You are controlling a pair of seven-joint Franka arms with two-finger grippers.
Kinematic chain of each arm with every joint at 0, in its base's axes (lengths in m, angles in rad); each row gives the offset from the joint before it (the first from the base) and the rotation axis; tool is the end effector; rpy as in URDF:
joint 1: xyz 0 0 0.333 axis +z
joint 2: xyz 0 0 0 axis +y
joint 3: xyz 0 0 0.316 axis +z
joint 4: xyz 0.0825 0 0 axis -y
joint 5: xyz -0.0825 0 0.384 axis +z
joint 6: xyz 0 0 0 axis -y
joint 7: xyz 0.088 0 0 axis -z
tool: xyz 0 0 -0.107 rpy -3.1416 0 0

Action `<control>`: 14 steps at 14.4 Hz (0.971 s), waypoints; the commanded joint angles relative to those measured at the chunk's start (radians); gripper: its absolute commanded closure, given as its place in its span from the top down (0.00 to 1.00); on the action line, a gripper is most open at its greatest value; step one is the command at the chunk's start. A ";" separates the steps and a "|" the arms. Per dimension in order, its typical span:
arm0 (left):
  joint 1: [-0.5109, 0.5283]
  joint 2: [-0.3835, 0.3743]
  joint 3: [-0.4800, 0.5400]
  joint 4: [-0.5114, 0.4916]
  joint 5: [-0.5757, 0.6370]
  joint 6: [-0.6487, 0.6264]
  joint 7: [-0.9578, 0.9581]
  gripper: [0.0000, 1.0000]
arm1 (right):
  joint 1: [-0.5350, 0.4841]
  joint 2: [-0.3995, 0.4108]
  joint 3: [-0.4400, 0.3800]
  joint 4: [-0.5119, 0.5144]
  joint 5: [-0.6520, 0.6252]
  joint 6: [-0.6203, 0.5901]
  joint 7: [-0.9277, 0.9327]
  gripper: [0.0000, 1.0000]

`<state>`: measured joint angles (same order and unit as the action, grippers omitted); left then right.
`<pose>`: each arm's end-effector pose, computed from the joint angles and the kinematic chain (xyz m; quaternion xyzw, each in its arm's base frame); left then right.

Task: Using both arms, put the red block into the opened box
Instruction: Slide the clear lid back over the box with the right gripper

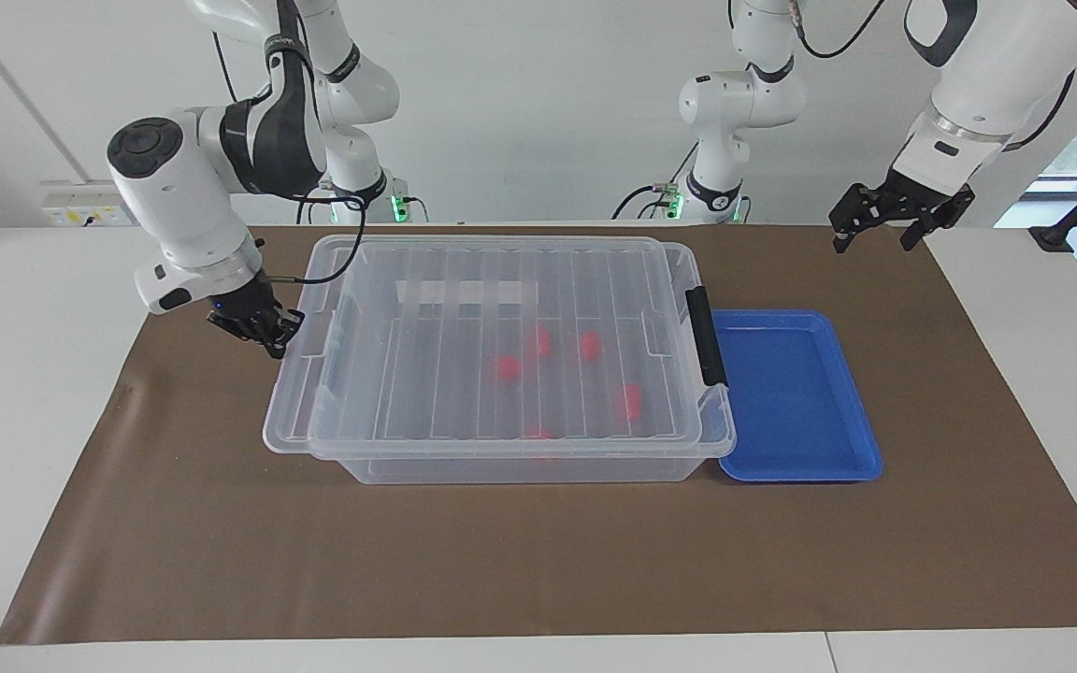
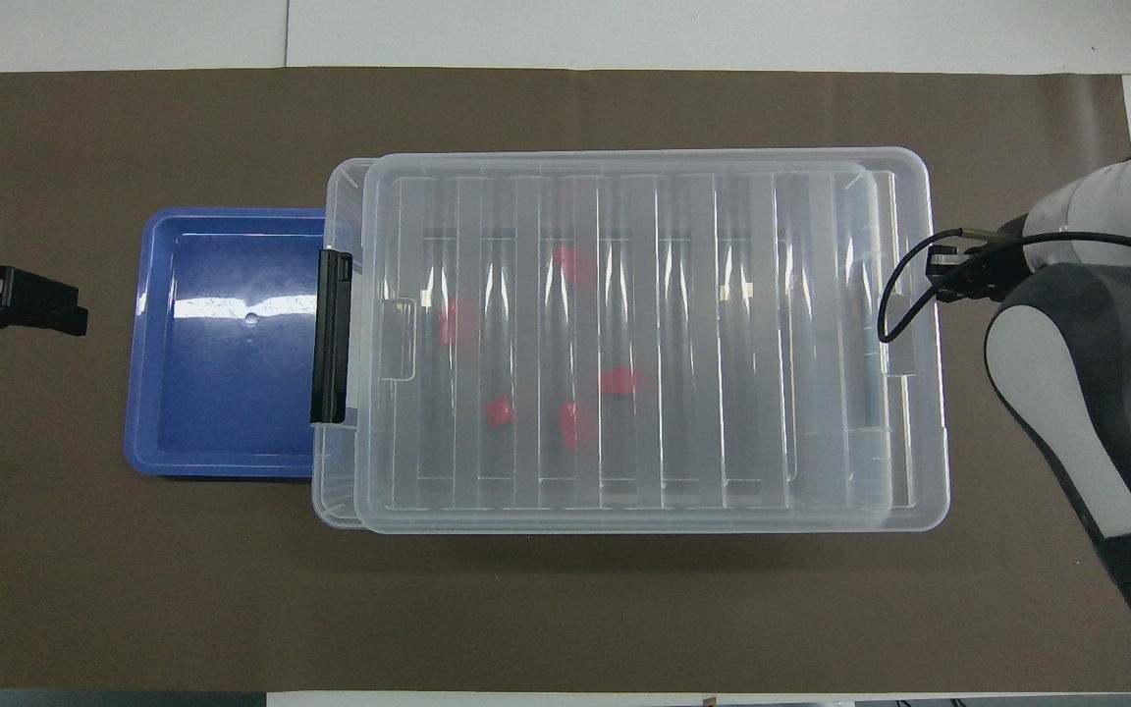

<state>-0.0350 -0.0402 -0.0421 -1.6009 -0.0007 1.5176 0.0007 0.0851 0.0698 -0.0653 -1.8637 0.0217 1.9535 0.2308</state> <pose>0.5346 -0.0419 0.6277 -0.9990 0.0389 0.0215 0.0013 0.5826 0.0137 0.4782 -0.9939 0.1091 -0.0090 0.0090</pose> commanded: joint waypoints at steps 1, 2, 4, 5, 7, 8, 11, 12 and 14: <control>-0.016 -0.017 0.021 -0.013 -0.019 0.006 0.044 1.00 | -0.008 -0.022 0.028 -0.025 0.014 -0.001 0.030 0.00; -0.016 -0.017 0.022 -0.013 -0.030 0.009 0.044 1.00 | -0.008 -0.022 0.030 -0.025 0.014 -0.001 0.032 0.00; -0.016 -0.017 0.027 -0.013 -0.033 0.010 0.044 1.00 | -0.008 -0.022 0.030 -0.025 0.014 -0.002 0.038 0.00; -0.016 -0.017 0.028 -0.013 -0.033 0.010 0.044 1.00 | -0.008 -0.022 0.033 -0.025 0.014 -0.001 0.045 0.00; -0.014 -0.017 0.027 -0.013 -0.033 0.012 0.042 1.00 | -0.008 -0.022 0.038 -0.025 0.014 -0.002 0.048 0.00; -0.011 -0.018 0.025 -0.013 -0.033 0.012 0.042 1.00 | -0.008 -0.022 0.038 -0.025 0.014 -0.002 0.050 0.00; -0.014 -0.018 0.024 -0.013 -0.033 0.009 0.036 1.00 | -0.008 -0.022 0.051 -0.025 0.012 -0.001 0.074 0.00; -0.014 -0.018 0.024 -0.014 -0.033 0.006 0.036 1.00 | -0.008 -0.022 0.051 -0.025 0.012 -0.001 0.082 0.00; -0.010 -0.018 0.024 -0.014 -0.033 0.003 0.036 1.00 | -0.008 -0.022 0.058 -0.025 0.010 -0.001 0.084 0.00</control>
<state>-0.0350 -0.0403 -0.0332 -1.6010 -0.0195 1.5193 0.0286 0.0853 0.0687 -0.0239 -1.8650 0.0218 1.9535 0.2911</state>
